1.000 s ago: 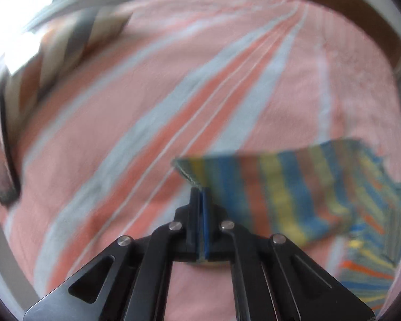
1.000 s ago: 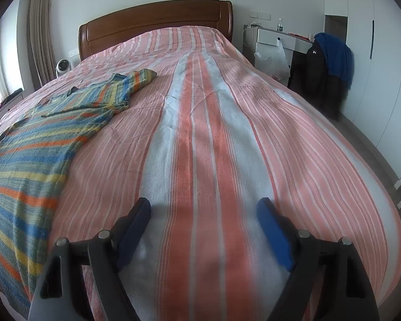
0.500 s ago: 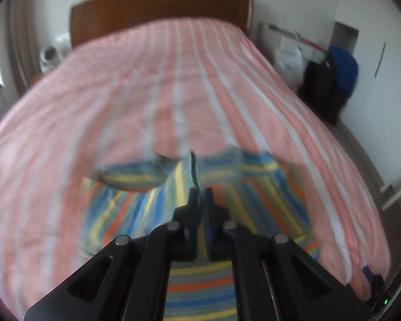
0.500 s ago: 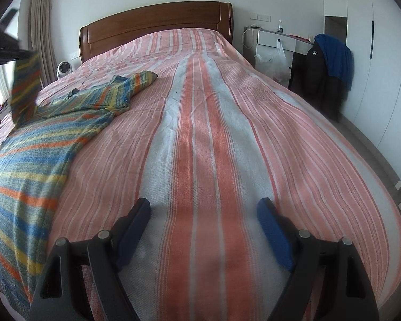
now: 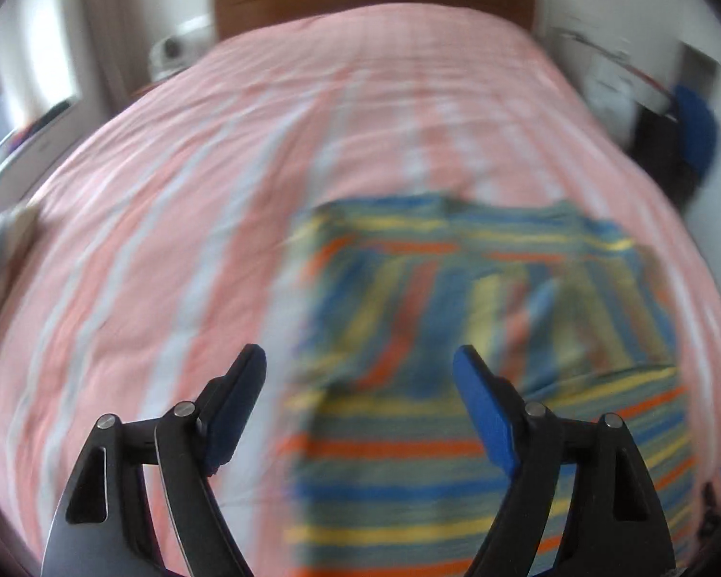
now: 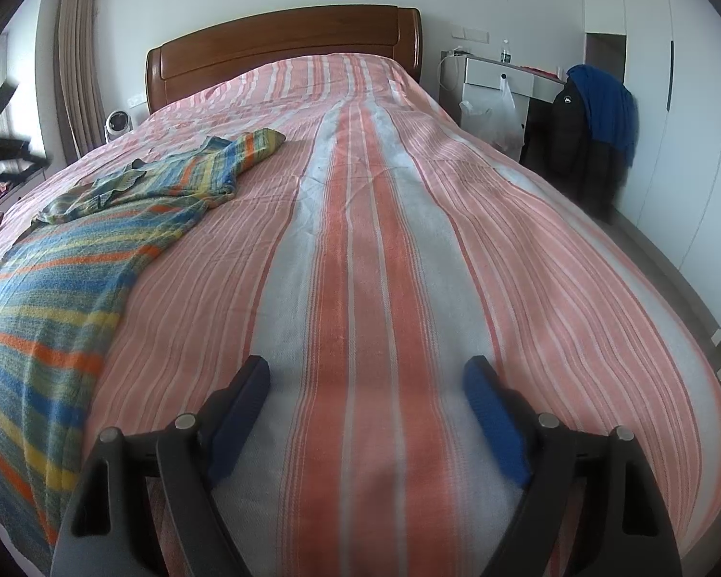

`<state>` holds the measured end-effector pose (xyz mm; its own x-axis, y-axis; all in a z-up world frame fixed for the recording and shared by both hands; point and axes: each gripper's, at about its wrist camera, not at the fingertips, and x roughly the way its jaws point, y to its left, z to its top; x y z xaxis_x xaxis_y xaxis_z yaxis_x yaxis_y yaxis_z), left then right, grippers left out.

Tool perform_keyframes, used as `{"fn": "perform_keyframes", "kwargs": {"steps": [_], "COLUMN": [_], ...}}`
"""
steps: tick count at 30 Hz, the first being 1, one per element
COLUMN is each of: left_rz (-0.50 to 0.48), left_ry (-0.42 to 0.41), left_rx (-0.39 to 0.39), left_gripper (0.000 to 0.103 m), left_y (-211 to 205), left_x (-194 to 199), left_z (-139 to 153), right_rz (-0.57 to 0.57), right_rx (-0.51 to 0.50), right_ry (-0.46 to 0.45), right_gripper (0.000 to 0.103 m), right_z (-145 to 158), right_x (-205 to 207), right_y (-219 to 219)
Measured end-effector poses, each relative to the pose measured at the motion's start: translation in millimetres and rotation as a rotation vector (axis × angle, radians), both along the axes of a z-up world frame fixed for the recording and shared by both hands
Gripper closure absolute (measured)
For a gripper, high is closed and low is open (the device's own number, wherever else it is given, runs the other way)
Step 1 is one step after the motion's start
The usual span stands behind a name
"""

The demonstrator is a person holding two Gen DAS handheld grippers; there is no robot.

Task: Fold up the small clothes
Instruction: 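Grasp the other sleeve with the left gripper and fold it across the body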

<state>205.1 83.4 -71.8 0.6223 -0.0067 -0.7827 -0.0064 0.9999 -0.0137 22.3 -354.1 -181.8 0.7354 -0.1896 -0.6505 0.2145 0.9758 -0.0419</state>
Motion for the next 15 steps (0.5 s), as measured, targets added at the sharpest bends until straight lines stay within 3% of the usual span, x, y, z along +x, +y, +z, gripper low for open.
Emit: {"fn": "perform_keyframes", "kwargs": {"steps": [4,7,10,13,15], "left_rz": [0.066,0.119,0.145,0.182,0.219], "left_ry": [-0.037,-0.085,-0.073,-0.030,-0.077], "left_rx": [0.039,0.103,0.129,0.100,0.039], "left_gripper": [0.020,0.008,0.007,0.007,0.002], "left_y": [46.4,67.2,80.2,91.4,101.7], "left_x": [-45.7,-72.4,-77.6,-77.5,-87.9], "left_z": [-8.8,-19.8,-45.7,-77.1,-84.5], "right_rz": [0.017,0.034,0.053,0.109,0.162], "right_rx": [0.006,0.016,0.021,0.030,0.040], "right_ry": [0.046,0.111,0.078,0.082,0.096], "right_gripper": [0.021,0.021,0.021,0.021,0.021], "right_z": [7.2,22.1,51.8,79.5,94.4], "right_x": [2.6,4.4,4.3,21.7,38.2], "right_y": [-0.5,-0.9,4.6,18.5,33.4]}}
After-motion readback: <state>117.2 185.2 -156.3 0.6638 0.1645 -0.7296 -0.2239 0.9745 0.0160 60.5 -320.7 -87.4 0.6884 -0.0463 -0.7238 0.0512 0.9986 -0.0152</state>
